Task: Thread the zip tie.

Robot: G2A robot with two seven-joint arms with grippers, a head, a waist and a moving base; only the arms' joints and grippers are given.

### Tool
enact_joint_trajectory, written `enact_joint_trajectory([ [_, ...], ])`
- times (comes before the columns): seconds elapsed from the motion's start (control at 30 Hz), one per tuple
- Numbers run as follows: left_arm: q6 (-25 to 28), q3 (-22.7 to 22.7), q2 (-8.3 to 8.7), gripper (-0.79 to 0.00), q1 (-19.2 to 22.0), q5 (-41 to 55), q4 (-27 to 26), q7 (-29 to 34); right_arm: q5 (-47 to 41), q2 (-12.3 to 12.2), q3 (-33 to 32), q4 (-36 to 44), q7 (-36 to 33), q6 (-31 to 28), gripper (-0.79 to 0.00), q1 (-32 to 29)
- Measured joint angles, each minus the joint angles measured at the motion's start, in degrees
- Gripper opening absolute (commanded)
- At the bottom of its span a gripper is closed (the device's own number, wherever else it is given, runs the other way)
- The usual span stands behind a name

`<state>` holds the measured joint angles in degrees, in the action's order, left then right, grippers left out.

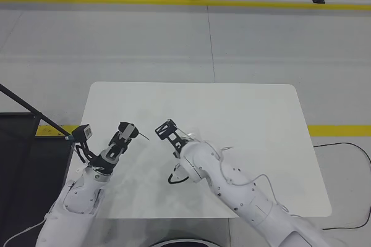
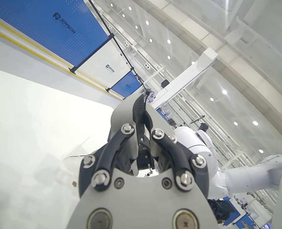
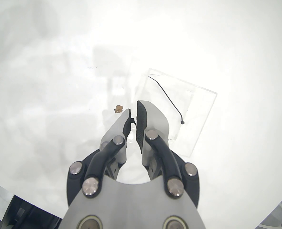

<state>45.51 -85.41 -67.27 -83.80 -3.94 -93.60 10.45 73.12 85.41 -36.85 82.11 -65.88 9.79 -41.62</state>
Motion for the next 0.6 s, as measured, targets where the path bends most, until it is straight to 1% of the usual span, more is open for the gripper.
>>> enact_joint_trajectory([
  [0.07, -0.16, 0.12, -0.03, -0.785, 0.14, -0.15, 0.07, 0.01, 0.80, 0.07, -0.23, 0.60, -0.19, 0.17, -0.674, -0.48],
  [0.2, -0.34, 0.38, -0.10, -0.785, 0.40, -0.39, 0.22, 0.07, 2.41, 0.16, -0.70, 1.79, -0.42, 0.47, -0.690, -1.55],
  [0.23, -0.38, 0.41, -0.11, -0.785, 0.45, -0.46, 0.29, 0.07, 2.85, 0.18, -0.88, 2.12, -0.45, 0.50, -0.702, -1.90],
  [0.3, -0.48, 0.46, -0.14, -0.785, 0.50, -0.52, 0.33, 0.06, 3.75, 0.20, -1.22, 2.74, -0.28, 0.63, -0.785, -2.51],
  [0.5, -0.54, 0.63, -0.19, -0.785, 0.58, -0.90, 0.29, 0.18, 7.10, 0.03, -2.47, 5.47, 1.72, 1.02, -0.785, -4.82],
  [0.6, -1.05, 0.92, -0.19, -0.785, 1.08, -1.68, -0.09, 0.93, 10.47, -0.38, -3.35, 8.78, 3.44, 1.50, -0.785, -6.94],
])
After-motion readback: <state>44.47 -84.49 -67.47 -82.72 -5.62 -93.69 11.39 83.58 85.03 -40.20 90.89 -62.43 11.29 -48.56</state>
